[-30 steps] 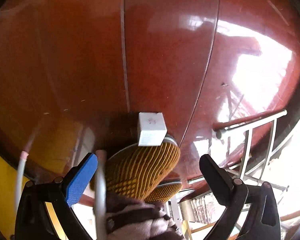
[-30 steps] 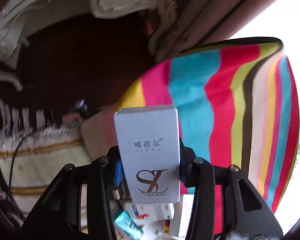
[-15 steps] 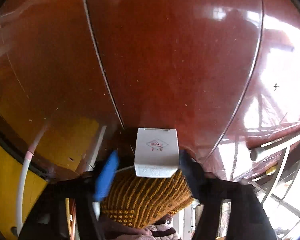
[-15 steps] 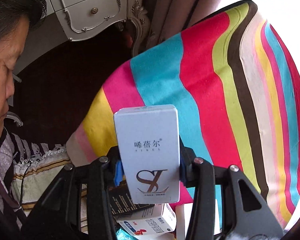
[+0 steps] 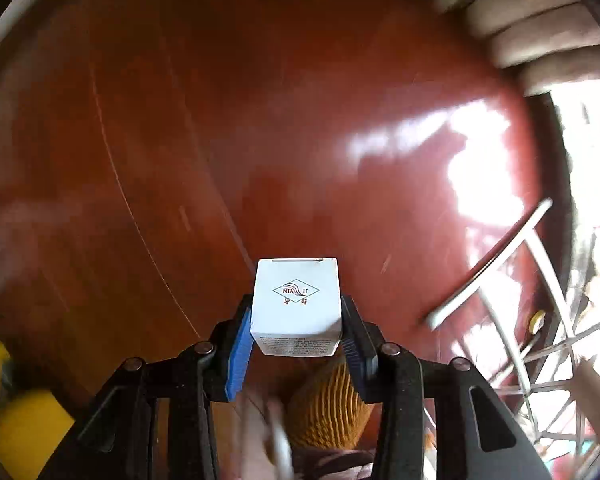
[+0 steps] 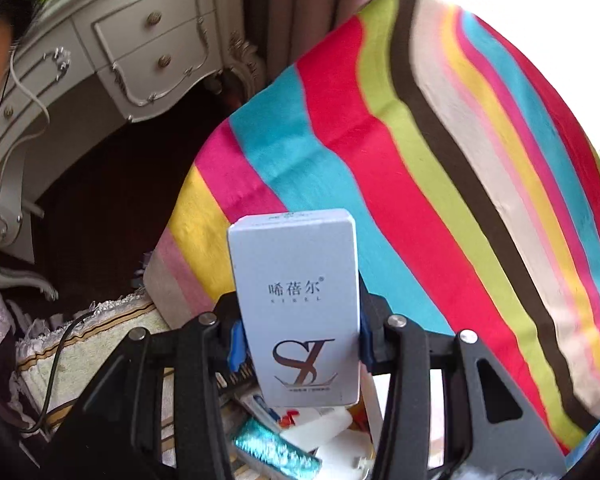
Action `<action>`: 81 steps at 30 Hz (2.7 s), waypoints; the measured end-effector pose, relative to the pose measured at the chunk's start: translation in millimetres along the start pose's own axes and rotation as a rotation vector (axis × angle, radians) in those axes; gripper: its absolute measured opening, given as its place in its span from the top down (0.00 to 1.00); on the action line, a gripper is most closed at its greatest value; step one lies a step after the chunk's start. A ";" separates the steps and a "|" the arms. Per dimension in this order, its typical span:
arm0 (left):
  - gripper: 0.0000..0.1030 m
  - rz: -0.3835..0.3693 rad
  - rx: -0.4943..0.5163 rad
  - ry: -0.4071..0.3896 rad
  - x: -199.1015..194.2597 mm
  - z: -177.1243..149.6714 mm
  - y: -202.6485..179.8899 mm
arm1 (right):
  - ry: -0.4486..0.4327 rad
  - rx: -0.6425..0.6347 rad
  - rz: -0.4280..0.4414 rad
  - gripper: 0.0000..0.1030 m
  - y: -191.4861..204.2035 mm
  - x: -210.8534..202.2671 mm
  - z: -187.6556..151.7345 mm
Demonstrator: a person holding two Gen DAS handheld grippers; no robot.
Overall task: Organize rigid objects
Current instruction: 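Carry both held boxes toward the purple-rimmed open box, then lower both boxes into the purple-rimmed box and open both grippers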
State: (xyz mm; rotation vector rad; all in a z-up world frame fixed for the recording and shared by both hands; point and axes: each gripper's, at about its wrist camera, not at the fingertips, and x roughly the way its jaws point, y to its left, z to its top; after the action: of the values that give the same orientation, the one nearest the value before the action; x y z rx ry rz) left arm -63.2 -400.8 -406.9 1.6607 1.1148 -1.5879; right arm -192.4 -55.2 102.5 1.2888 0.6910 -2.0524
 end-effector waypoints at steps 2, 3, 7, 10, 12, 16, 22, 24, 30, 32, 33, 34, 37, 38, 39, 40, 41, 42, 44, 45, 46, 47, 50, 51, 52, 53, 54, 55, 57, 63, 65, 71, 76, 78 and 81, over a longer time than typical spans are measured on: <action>0.59 0.004 0.057 -0.161 -69.7 8.9 -7.6 | -0.040 0.047 -0.024 0.55 -10.3 -17.5 -13.1; 0.59 0.000 0.077 -0.231 -106.1 11.4 -11.0 | -0.061 0.068 -0.034 0.55 -13.7 -25.2 -18.9; 0.59 -0.037 0.126 -0.485 -242.7 2.0 -27.3 | -0.140 0.167 -0.055 0.55 -20.7 -56.6 -37.6; 0.59 -0.078 0.167 -0.618 -331.0 -7.3 -22.8 | -0.212 0.220 -0.073 0.55 -23.0 -85.7 -54.8; 0.59 -0.096 0.190 -0.694 -373.1 -20.5 -37.7 | -0.254 0.249 -0.081 0.55 -24.7 -103.9 -68.7; 0.59 -0.128 0.255 -0.828 -459.4 -67.6 -55.5 | -0.317 0.315 -0.109 0.55 -36.8 -145.8 -113.1; 0.59 -0.213 0.435 -0.938 -533.6 -158.3 -115.3 | -0.393 0.453 -0.182 0.55 -58.5 -184.9 -189.9; 0.59 -0.249 0.515 -0.936 -535.1 -188.8 -139.2 | -0.407 0.517 -0.208 0.55 -68.6 -197.0 -215.4; 0.59 -0.360 0.751 -0.876 -549.2 -279.0 -192.3 | -0.423 0.668 -0.283 0.55 -85.0 -212.0 -274.4; 0.59 -0.393 0.815 -0.845 -547.5 -306.6 -207.0 | -0.408 0.702 -0.315 0.55 -87.2 -213.6 -291.0; 0.59 -0.410 0.848 -0.822 -545.7 -318.5 -211.3 | -0.399 0.719 -0.331 0.55 -88.1 -214.3 -299.2; 0.59 -0.426 0.883 -0.800 -541.6 -331.5 -217.9 | -0.388 0.736 -0.352 0.55 -89.8 -214.4 -306.2; 0.59 -0.464 0.988 -0.742 -532.0 -373.5 -239.6 | -0.364 0.773 -0.405 0.55 -91.8 -215.8 -329.2; 0.59 -0.476 1.021 -0.714 -528.5 -387.2 -246.3 | -0.355 0.786 -0.413 0.55 -93.8 -215.3 -336.6; 0.59 -0.485 1.051 -0.690 -526.5 -402.1 -253.3 | -0.347 0.800 -0.419 0.55 -96.0 -214.5 -343.9; 0.59 -0.492 1.089 -0.663 -522.4 -417.7 -262.1 | -0.337 0.813 -0.426 0.55 -98.4 -214.2 -352.0; 0.59 -0.499 1.123 -0.634 -517.1 -433.1 -267.5 | -0.329 0.827 -0.432 0.55 -101.2 -213.8 -360.5; 0.59 -0.507 1.155 -0.608 -509.3 -448.8 -273.0 | -0.323 0.843 -0.435 0.55 -104.5 -213.5 -369.8; 0.59 -0.514 1.232 -0.566 -495.2 -478.0 -286.2 | -0.313 0.881 -0.436 0.55 -111.6 -212.7 -390.4; 0.59 -0.517 1.280 -0.542 -488.9 -497.1 -294.5 | -0.309 0.901 -0.437 0.55 -116.0 -211.9 -401.8; 0.59 -0.518 1.320 -0.522 -482.8 -512.9 -299.9 | -0.303 0.924 -0.442 0.55 -120.6 -211.4 -413.1; 0.59 -0.516 1.354 -0.503 -475.5 -527.4 -305.9 | -0.297 0.949 -0.449 0.55 -124.5 -210.6 -425.4; 0.59 -0.515 1.445 -0.431 -455.9 -572.2 -326.0 | -0.272 1.027 -0.473 0.55 -136.8 -207.1 -463.9; 0.59 -0.515 1.469 -0.408 -449.8 -583.5 -331.4 | -0.262 1.050 -0.479 0.55 -140.5 -205.9 -476.3; 0.59 -0.513 1.497 -0.384 -442.6 -599.2 -336.2 | -0.250 1.071 -0.483 0.55 -143.7 -204.4 -488.9; 0.59 -0.507 1.516 -0.367 -435.4 -607.9 -342.3 | -0.237 1.090 -0.488 0.55 -146.7 -202.7 -501.1; 0.59 -0.499 1.538 -0.349 -428.1 -620.0 -347.6 | -0.225 1.107 -0.491 0.55 -150.1 -201.5 -511.1; 0.59 -0.491 1.561 -0.328 -421.6 -632.4 -351.0 | -0.216 1.126 -0.493 0.55 -152.7 -200.0 -521.8; 0.59 -0.471 1.601 -0.297 -410.2 -652.8 -357.6 | -0.203 1.156 -0.499 0.55 -156.3 -196.6 -540.7; 0.59 -0.424 1.707 -0.234 -382.9 -706.9 -366.7 | -0.176 1.196 -0.486 0.55 -161.4 -183.5 -571.5; 0.59 -0.424 1.729 -0.205 -375.4 -719.5 -367.5 | -0.170 1.211 -0.493 0.55 -163.8 -181.9 -579.2; 0.55 -0.416 1.866 -0.149 -363.1 -754.4 -361.1 | -0.159 1.241 -0.493 0.54 -168.1 -180.9 -589.5; 0.35 -0.432 1.865 -0.114 -363.1 -755.1 -357.5 | -0.171 1.303 -0.471 0.17 -170.3 -179.9 -597.6; 0.33 -0.454 1.863 -0.117 -368.9 -754.0 -356.8 | -0.176 1.307 -0.467 0.17 -170.1 -181.1 -597.3; 0.33 -0.479 1.879 -0.146 -375.1 -752.8 -353.1 | -0.175 1.298 -0.467 0.17 -170.0 -182.4 -593.5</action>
State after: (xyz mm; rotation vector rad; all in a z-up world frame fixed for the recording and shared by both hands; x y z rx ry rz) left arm 28.4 349.8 103.3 2.0516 -0.5840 -3.4168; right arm 98.9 517.0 56.3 1.5875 -0.6633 -3.1042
